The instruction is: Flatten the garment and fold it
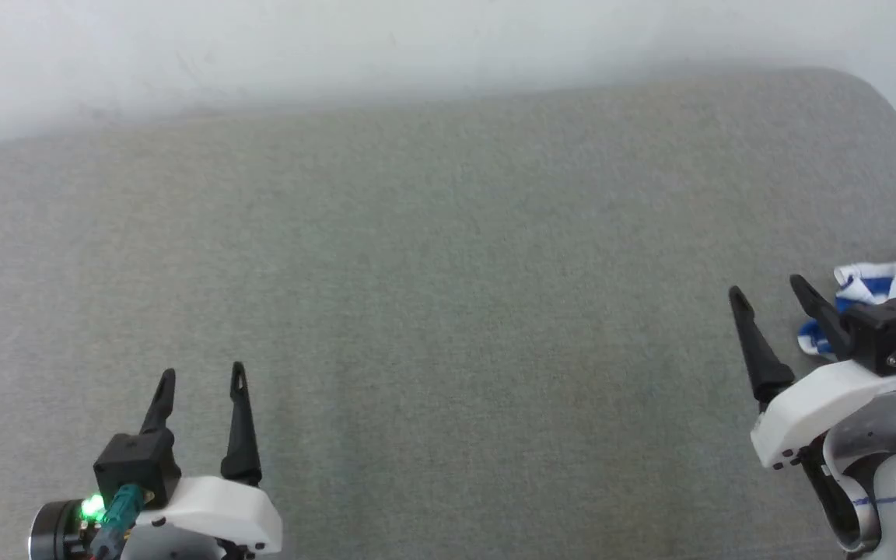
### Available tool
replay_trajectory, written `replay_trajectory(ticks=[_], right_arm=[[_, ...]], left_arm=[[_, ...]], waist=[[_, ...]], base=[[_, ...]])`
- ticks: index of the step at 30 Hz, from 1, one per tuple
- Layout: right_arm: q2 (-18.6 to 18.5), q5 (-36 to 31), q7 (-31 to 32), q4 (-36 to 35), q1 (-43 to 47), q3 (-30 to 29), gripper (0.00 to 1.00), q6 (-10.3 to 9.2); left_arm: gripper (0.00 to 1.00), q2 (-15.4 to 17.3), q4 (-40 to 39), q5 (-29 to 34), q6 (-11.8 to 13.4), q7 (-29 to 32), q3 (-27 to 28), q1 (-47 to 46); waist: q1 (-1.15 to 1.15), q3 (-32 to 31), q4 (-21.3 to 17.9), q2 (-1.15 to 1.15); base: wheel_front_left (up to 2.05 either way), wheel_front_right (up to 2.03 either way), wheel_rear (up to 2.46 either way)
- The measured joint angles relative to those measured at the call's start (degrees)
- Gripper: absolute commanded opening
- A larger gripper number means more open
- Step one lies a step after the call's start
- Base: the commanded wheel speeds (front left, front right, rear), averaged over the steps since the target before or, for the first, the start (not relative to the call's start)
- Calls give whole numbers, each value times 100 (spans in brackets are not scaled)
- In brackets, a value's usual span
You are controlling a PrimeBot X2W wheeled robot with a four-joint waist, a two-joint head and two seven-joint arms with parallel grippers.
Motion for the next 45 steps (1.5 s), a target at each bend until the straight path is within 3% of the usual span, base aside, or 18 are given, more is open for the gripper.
replay_trajectory(ticks=[12,24,25,35,45], right_arm=[[657,-126,60,-1589,1182,-119,100,0],[728,86,-32,-1525,1570,241,100,-1],[728,120,-36,-1505,1569,254,0,-1],[723,120,-30,-1497,1564,250,0,0],[723,62,-48,-1402,1549,241,0,0]], left_arm=[[100,371,7,-41,107,159,45,479],[100,363,100,3,132,164,-167,693],[0,361,105,32,131,164,-194,693],[0,321,105,55,87,176,-166,693],[0,87,167,268,-178,226,49,686]], waist=[[-1,-686,181,0],[0,-790,192,0],[1,-784,198,0],[2,-778,206,0],[2,-764,224,0]], base=[[0,0,0],[0,0,0],[0,0,0],[0,0,0],[0,0,0]])
